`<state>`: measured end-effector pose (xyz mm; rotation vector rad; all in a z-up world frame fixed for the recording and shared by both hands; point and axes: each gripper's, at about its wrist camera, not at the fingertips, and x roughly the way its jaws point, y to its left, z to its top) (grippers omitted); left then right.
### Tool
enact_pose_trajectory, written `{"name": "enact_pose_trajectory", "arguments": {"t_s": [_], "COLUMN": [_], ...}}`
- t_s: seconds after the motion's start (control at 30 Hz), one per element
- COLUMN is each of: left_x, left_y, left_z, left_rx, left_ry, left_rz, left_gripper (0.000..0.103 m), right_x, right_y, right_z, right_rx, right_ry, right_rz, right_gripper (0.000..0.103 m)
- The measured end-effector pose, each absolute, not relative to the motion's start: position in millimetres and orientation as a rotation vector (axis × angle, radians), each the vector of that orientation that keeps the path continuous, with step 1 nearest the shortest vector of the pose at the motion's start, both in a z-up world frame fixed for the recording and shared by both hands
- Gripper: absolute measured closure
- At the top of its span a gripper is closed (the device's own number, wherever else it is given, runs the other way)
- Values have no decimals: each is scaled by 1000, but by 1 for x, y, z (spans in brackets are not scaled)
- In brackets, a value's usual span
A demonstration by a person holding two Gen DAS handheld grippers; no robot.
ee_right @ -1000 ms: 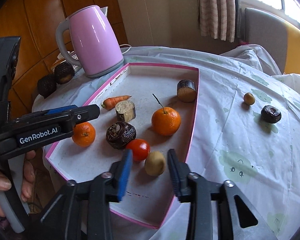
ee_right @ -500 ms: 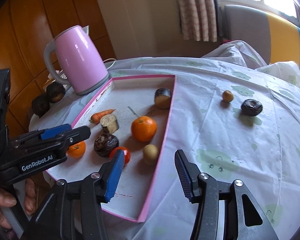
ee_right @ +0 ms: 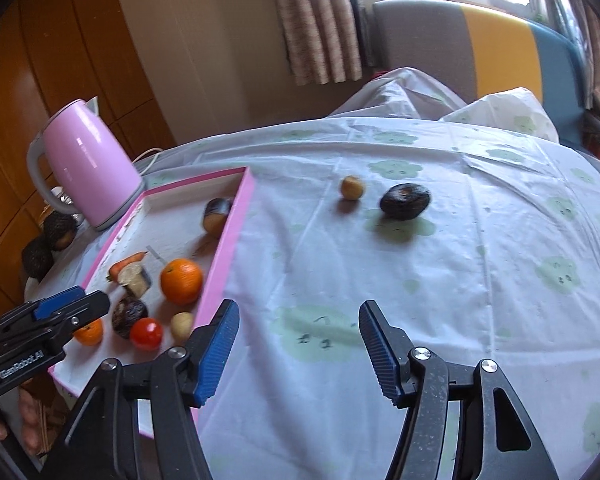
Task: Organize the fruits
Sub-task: 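Grasp the large dark oval fruit with the right tool while the left tool grasps the small brown ball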
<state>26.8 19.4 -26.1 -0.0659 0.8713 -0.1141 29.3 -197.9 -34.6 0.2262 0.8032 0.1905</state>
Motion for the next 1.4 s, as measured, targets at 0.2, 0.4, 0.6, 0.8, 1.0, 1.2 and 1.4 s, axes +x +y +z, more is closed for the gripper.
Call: {"name": "enact_pose_trajectory", "arguments": {"t_s": [0.2, 0.4, 0.6, 0.8, 1.0, 1.2, 1.4], "left_x": [36, 52, 72, 95, 114, 134, 152], "left_y": [4, -20, -42, -61, -72, -86, -106], "left_z": [-21, -14, -9, -12, -17, -23, -32], "left_rx": [-62, -23, -6, -2, -12, -24, -51], "left_ry": [878, 881, 883, 906, 936, 974, 1017], "left_rz": [-164, -236, -285, -309, -319, -346, -373], "left_gripper": [49, 49, 49, 49, 49, 49, 49], "right_x": [41, 62, 93, 129, 154, 154, 135], "right_y": [-223, -250, -262, -262, -255, -255, -274], "right_z": [-38, -45, -47, -56, -65, -69, -71], "right_rx": [226, 259, 227, 181, 157, 153, 203], "right_ry": [807, 824, 829, 858, 875, 872, 887], "right_rz": [103, 48, 17, 15, 35, 50, 32], "right_gripper": [37, 37, 37, 37, 42, 54, 54]}}
